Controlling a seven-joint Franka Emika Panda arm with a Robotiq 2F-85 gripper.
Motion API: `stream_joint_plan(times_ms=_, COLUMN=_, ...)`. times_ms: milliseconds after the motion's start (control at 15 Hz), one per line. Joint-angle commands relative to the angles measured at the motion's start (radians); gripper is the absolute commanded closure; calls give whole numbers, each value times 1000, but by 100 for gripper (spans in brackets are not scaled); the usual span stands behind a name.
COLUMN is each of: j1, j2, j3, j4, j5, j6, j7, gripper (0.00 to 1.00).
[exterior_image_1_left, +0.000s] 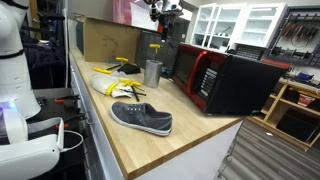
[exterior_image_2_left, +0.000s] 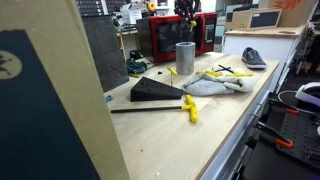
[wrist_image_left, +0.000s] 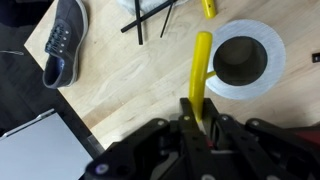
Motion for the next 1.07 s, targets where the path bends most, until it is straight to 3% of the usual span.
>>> stream_joint_plan(times_ms=0, j1=11, j2=37, j3=-9, j4=42, j5=38, j6=-16, j7=6, gripper=96)
stream_joint_plan(times_ms=667, j1=11, j2=140, j3=-26, j4=44, j5=77, j6=-16, j7=12, gripper=96)
stream_joint_plan(times_ms=1000, j1=16, j2=123, j3=-29, j4=14, j5=90, j6=69, j7=34, gripper=96)
